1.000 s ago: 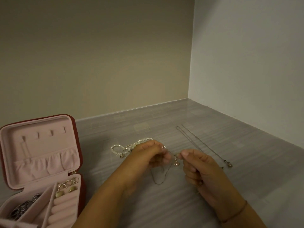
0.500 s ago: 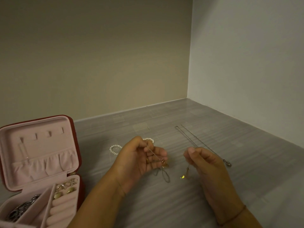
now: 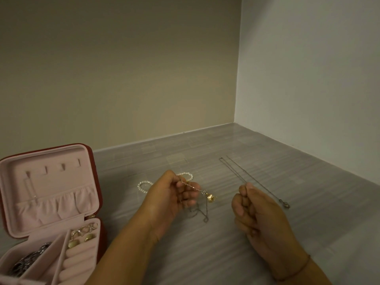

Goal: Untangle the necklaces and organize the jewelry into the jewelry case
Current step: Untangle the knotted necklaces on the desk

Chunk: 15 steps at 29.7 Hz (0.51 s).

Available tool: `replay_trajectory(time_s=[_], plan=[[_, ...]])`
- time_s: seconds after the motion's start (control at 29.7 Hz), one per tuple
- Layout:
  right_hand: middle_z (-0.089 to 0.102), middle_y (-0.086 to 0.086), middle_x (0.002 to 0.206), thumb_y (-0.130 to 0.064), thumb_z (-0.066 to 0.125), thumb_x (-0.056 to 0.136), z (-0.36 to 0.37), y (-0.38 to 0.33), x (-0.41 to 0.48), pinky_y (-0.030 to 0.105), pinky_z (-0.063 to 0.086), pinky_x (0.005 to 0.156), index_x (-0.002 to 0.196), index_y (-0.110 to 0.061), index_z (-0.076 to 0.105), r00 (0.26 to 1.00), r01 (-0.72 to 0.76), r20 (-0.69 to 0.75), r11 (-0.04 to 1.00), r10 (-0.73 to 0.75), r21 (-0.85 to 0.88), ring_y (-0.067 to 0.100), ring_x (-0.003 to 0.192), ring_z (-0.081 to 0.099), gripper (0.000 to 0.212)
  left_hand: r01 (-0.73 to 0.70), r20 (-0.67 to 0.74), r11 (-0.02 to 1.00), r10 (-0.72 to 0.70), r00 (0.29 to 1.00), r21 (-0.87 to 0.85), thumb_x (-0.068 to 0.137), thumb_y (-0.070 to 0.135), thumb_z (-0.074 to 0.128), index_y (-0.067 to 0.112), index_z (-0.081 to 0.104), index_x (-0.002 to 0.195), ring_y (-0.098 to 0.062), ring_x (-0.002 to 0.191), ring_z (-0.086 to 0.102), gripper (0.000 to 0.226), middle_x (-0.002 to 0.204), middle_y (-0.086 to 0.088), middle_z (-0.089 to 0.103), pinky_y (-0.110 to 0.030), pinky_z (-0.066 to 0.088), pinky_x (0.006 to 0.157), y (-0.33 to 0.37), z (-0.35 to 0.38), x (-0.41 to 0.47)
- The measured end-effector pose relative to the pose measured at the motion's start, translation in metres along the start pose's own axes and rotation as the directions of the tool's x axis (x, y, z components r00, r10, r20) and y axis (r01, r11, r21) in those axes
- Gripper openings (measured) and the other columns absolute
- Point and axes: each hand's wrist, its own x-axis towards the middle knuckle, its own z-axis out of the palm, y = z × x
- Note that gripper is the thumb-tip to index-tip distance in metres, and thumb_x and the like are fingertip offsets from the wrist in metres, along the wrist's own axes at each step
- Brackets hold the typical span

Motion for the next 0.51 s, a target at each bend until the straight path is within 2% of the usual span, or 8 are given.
replay_trajectory(time_s=[0.07, 0.13, 0.2, 0.24, 0.34, 0.44, 0.51], plan=[[0.049, 0.009, 0.053, -0.027, 0.037, 0.092, 0.001, -0.003, -0.002, 0.009, 0.016, 0.032, 0.076, -0.01, 0.044, 0.999, -0.038, 0.031, 0.998, 0.037, 0.04, 0.003, 0.028, 0.017, 0.025, 0.018, -0.036, 0.994, -0.015, 0.999, 0.105, 0.091, 0.017, 0.041, 0.01, 0.044, 0.061, -0.014, 0.044, 0.045, 0.031, 0.068, -0.011, 0.064, -0.022, 0.034, 0.041, 0.0, 0.001, -0.002], [0.052, 0.009, 0.058, -0.03, 0.038, 0.089, 0.002, -0.006, -0.004, 0.01, 0.014, 0.033, 0.075, -0.012, 0.044, 0.997, -0.064, 0.056, 0.994, 0.059, 0.093, 0.003, 0.029, 0.017, 0.024, 0.024, -0.015, 0.96, -0.021, 1.0, 0.279, 0.093, 0.023, 0.051, 0.005, 0.053, 0.071, -0.01, 0.038, 0.033, 0.028, 0.062, -0.006, 0.06, -0.018, 0.024, 0.037, 0.001, 0.001, -0.005], [0.055, 0.009, 0.062, -0.031, 0.038, 0.089, 0.001, -0.008, -0.004, 0.012, 0.013, 0.033, 0.074, -0.013, 0.044, 0.995, -0.081, 0.077, 0.985, 0.07, 0.149, 0.002, 0.028, 0.019, 0.025, 0.031, 0.042, 0.919, -0.051, 0.998, 0.393, 0.09, 0.023, 0.06, 0.006, 0.055, 0.073, -0.007, 0.034, 0.032, 0.024, 0.054, -0.001, 0.06, -0.016, 0.021, 0.036, 0.001, 0.0, -0.008], [0.056, 0.008, 0.063, -0.032, 0.038, 0.089, 0.0, -0.009, -0.004, 0.011, 0.013, 0.031, 0.074, -0.013, 0.045, 0.993, -0.092, 0.089, 0.98, 0.077, 0.177, 0.001, 0.028, 0.02, 0.025, 0.046, 0.061, 0.913, -0.077, 0.995, 0.405, 0.089, 0.02, 0.061, 0.006, 0.055, 0.072, -0.007, 0.034, 0.038, 0.022, 0.056, -0.001, 0.064, -0.015, 0.025, 0.035, 0.002, 0.001, -0.01], [0.059, 0.008, 0.07, -0.036, 0.05, 0.086, -0.004, -0.009, -0.003, 0.011, 0.018, 0.028, 0.073, -0.013, 0.052, 0.987, -0.109, 0.139, 0.966, 0.077, 0.234, 0.001, 0.028, 0.022, 0.027, 0.164, 0.094, 0.939, -0.2, 0.975, 0.302, 0.09, 0.005, 0.056, 0.004, 0.059, 0.077, -0.017, 0.053, 0.067, 0.014, 0.082, -0.017, 0.074, -0.019, 0.047, 0.041, 0.002, 0.006, -0.015], [0.063, 0.008, 0.079, -0.035, 0.08, 0.067, -0.007, -0.007, -0.003, 0.012, 0.024, 0.028, 0.076, -0.014, 0.062, 0.97, -0.108, 0.24, 0.962, 0.046, 0.25, 0.0, 0.03, 0.026, 0.029, 0.238, 0.159, 0.961, -0.26, 0.953, 0.142, 0.09, -0.005, 0.05, 0.003, 0.055, 0.077, -0.028, 0.076, 0.073, 0.016, 0.096, -0.026, 0.071, -0.025, 0.057, 0.053, 0.003, 0.009, -0.016], [0.064, 0.009, 0.082, -0.032, 0.087, 0.059, -0.009, -0.007, -0.004, 0.013, 0.024, 0.028, 0.08, -0.013, 0.062, 0.963, -0.123, 0.265, 0.961, 0.055, 0.247, 0.001, 0.031, 0.027, 0.038, 0.239, 0.187, 0.97, -0.244, 0.952, 0.048, 0.088, -0.012, 0.048, 0.004, 0.049, 0.072, -0.029, 0.083, 0.073, 0.023, 0.101, -0.027, 0.069, -0.028, 0.059, 0.06, 0.003, 0.008, -0.016]])
